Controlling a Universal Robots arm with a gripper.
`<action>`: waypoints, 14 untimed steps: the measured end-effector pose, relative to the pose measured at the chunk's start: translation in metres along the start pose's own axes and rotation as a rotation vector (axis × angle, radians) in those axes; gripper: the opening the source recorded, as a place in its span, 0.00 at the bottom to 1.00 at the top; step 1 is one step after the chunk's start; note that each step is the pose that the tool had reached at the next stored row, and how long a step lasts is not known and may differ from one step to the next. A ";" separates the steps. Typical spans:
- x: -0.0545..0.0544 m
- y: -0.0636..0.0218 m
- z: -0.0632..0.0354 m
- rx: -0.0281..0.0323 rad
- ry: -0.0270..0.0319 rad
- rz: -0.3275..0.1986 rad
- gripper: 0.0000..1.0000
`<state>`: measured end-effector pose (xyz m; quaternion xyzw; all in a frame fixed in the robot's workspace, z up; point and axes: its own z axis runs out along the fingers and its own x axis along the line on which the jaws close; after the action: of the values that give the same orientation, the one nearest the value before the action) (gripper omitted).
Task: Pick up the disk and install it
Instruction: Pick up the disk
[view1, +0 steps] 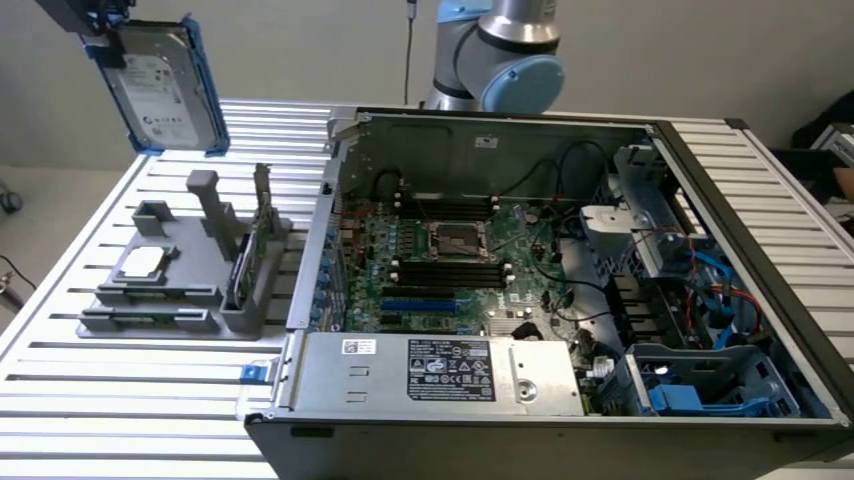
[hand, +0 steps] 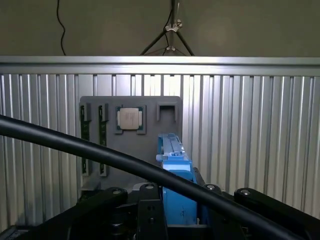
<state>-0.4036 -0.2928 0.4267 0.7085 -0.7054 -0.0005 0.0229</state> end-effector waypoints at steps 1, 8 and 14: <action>0.000 -0.0040 -0.0043 -0.0001 -0.0013 0.000 0.33; 0.001 -0.0347 -0.0353 -0.0009 -0.0110 -0.003 0.33; 0.003 -0.0613 -0.0573 -0.0048 -0.0145 -0.004 0.33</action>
<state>-0.3404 -0.2939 0.4820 0.7099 -0.7040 -0.0074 0.0195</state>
